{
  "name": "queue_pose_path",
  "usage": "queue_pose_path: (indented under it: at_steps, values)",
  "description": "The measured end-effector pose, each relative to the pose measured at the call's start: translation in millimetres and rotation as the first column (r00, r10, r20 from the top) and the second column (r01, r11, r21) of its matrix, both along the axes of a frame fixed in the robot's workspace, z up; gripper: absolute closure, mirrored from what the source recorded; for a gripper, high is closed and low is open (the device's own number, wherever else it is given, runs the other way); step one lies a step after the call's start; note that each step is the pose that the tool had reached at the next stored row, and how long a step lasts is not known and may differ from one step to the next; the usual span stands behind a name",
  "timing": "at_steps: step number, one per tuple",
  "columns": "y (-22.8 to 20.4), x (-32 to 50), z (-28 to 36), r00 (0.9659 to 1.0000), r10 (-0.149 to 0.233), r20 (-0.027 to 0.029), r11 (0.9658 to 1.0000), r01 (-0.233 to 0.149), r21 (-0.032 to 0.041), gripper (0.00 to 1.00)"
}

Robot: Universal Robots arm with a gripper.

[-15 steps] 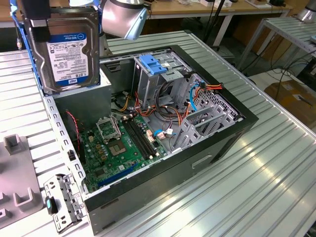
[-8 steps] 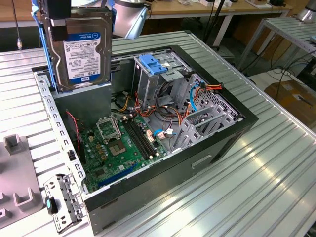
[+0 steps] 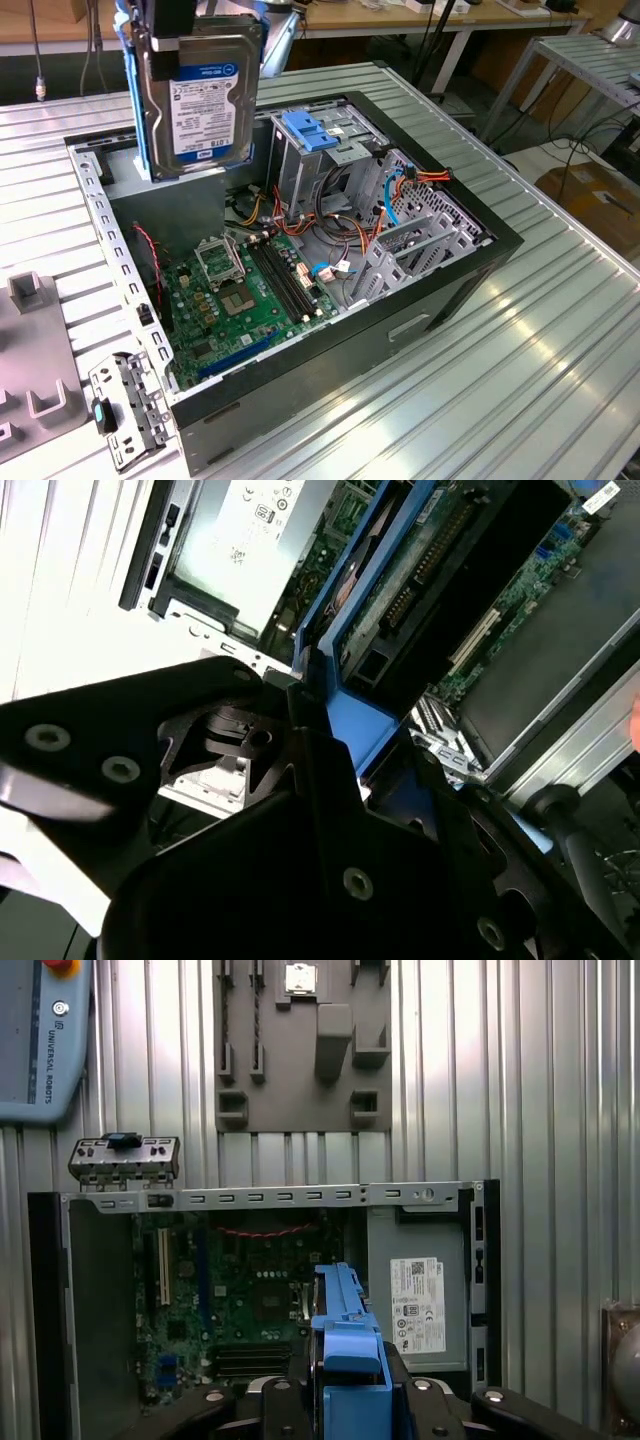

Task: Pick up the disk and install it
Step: 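Pick up the disk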

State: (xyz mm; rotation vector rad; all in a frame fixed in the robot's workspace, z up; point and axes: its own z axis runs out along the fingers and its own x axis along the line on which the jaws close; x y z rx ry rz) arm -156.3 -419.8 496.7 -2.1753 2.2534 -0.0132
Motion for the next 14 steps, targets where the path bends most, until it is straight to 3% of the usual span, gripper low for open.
queue_pose_path:
  at_steps: [6, 14]
  values:
    - [0.0, 27.0, -1.1, 1.0, 0.0, -0.0001, 1.0, 0.0, -0.0001, 0.63]
    - [0.0, 52.0, -1.9, 1.0, 0.0, -0.0001, 1.0, 0.0, -0.0002, 0.63]
